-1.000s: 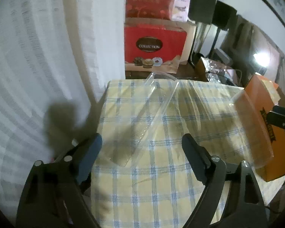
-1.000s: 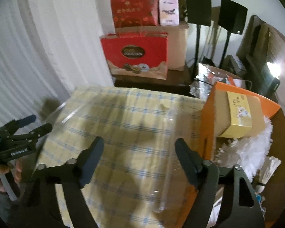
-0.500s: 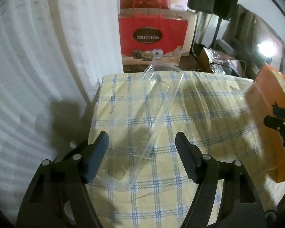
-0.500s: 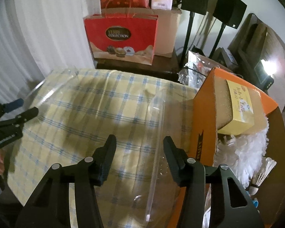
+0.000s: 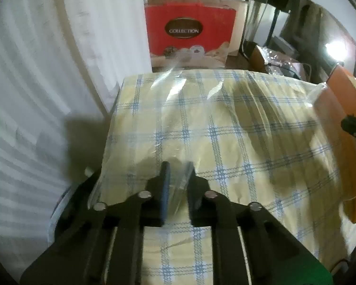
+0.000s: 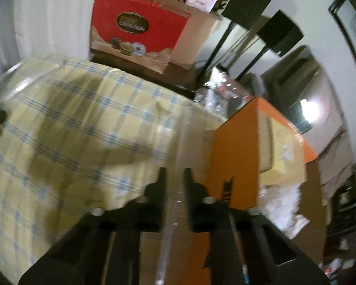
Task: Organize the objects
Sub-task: 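Close the left tool on one clear tray while the right tool grasps another, then lift both clear trays and carry them over the orange box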
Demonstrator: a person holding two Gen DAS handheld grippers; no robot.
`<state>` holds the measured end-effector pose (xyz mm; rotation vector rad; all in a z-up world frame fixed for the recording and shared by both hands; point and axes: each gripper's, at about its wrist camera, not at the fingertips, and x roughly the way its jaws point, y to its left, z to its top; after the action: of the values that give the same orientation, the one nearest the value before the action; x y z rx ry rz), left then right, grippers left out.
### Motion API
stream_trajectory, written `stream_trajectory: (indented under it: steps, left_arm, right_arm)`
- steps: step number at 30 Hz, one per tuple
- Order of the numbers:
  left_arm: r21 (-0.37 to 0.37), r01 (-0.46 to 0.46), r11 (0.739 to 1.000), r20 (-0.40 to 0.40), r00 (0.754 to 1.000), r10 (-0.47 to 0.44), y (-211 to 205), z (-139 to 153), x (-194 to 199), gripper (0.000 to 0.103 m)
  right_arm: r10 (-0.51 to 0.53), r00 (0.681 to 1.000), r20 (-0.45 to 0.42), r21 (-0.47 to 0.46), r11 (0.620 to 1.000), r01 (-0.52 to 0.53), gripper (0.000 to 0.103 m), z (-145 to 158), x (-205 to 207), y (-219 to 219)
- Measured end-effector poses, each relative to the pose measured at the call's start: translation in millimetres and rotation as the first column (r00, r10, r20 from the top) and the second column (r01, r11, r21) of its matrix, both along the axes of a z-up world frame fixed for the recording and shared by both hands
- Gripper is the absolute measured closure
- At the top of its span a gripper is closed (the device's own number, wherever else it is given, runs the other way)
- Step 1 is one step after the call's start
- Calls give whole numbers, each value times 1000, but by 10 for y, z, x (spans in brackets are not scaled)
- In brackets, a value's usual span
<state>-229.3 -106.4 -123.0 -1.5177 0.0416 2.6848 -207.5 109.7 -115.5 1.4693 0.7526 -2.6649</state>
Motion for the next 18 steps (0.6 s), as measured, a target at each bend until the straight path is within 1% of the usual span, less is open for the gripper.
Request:
stream_trajectory:
  steps: [2, 4, 7, 9, 11, 13, 15, 18]
  left_arm:
    - [-1, -15, 1000, -11, 1000, 15, -15, 19, 32, 98]
    - [23, -16, 1000, -17, 1000, 16, -32, 54, 74, 98]
    - [50, -22, 998, -35, 999, 23, -52, 132, 129, 98]
    - [82, -22, 996, -47, 999, 26, -62, 203, 169, 98]
    - [112, -15, 994, -63, 998, 22, -51, 292, 211, 98]
    - [126, 0, 992, -84, 996, 10, -24, 389, 267, 98]
    - [152, 23, 988, -114, 993, -6, 15, 517, 353, 98]
    - [183, 51, 982, -143, 989, -25, 90, 689, 444, 98]
  right_arm:
    - [4, 1000, 0, -14, 1000, -4, 96, 6, -4, 26]
    - [3, 1000, -7, -31, 1000, -3, 98, 36, 6, 61]
    - [9, 1000, -15, -133, 991, -11, 98, 147, 54, 146]
    - [10, 1000, -12, -202, 979, -12, 98, 232, 86, 200]
    - [15, 1000, -5, -281, 960, -16, 98, 319, 108, 264]
    - [15, 1000, 2, -341, 940, -14, 98, 386, 144, 307]
    - [22, 1000, -5, -384, 923, -22, 98, 473, 200, 337]
    - [27, 999, -23, -423, 906, -34, 98, 610, 295, 372]
